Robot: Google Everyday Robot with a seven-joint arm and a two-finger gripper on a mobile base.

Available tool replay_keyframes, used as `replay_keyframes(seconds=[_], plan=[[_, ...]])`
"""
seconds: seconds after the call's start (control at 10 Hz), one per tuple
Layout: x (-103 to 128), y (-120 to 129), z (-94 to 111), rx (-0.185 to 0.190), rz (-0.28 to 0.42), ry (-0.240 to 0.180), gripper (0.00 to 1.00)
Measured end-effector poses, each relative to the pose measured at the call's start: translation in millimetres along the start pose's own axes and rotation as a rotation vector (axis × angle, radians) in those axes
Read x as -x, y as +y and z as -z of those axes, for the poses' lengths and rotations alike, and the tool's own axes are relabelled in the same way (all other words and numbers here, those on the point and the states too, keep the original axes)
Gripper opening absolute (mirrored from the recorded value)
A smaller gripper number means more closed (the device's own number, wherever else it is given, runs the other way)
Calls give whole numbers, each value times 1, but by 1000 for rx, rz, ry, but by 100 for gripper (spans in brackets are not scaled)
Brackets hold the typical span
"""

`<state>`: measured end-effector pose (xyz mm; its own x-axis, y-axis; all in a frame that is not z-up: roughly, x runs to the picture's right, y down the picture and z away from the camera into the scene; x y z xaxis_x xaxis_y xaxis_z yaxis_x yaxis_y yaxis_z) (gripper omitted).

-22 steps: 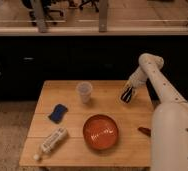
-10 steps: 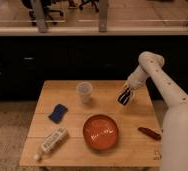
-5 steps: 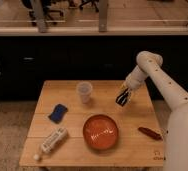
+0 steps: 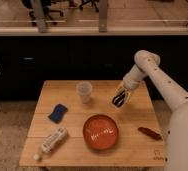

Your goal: Place the eraser in the ceramic cup

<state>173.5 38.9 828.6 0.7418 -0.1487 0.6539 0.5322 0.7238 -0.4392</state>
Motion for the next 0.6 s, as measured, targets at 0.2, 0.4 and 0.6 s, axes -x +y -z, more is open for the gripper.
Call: replay_keyframes(seconds=[0.2,0.4,0.6], plan=[[18,-4,2,-15,-4,-47,0],[35,-12,8,-44,-17,-121,0],[47,-19,12,-59,-46,-212,0]])
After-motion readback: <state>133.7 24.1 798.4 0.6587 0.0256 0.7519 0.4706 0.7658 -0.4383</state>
